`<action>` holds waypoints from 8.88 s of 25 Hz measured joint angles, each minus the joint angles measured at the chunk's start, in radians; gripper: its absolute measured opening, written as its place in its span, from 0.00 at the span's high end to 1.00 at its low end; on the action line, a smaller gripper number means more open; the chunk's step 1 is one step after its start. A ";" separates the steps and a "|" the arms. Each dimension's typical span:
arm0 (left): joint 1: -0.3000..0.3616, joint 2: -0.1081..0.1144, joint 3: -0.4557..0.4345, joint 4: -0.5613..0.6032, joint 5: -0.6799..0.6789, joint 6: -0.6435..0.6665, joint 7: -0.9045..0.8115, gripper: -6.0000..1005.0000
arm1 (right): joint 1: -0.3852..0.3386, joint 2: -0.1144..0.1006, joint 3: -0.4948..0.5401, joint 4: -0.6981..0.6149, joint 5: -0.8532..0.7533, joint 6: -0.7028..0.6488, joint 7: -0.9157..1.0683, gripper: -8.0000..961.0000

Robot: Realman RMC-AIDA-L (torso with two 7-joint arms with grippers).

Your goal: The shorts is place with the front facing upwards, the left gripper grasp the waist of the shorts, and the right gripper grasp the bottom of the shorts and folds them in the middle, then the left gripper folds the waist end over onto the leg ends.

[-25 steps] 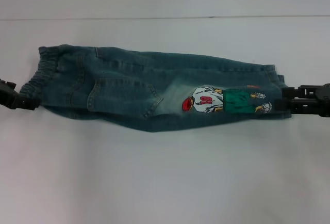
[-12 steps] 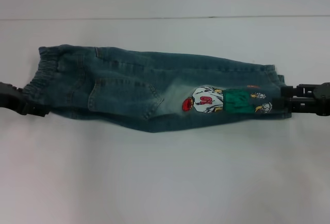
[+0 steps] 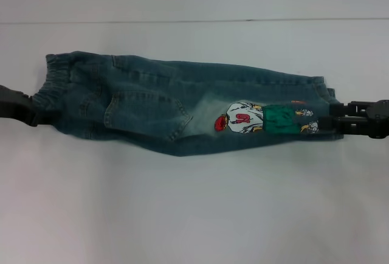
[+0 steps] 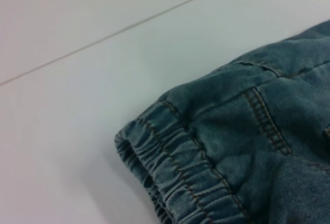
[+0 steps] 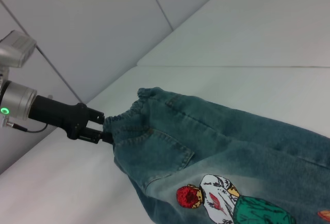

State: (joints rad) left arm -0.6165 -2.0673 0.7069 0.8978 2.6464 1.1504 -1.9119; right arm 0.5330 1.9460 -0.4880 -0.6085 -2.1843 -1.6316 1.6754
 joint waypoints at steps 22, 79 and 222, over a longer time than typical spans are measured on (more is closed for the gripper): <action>0.012 -0.030 0.000 0.092 -0.002 0.093 0.005 0.62 | 0.016 0.010 0.008 0.001 0.000 0.038 -0.004 0.23; -0.068 0.073 -0.126 0.190 -0.547 0.568 -0.092 0.92 | 0.170 0.154 -0.005 0.441 0.428 0.572 -0.491 0.29; 0.293 -0.054 -0.193 0.174 -0.446 0.723 0.147 0.10 | 0.027 -0.006 0.061 -0.154 -0.237 -0.249 -0.026 0.12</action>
State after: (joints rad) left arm -0.3231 -2.1215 0.5140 1.0716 2.2002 1.8735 -1.7647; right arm 0.5603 1.9402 -0.4273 -0.7623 -2.4216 -1.8801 1.6490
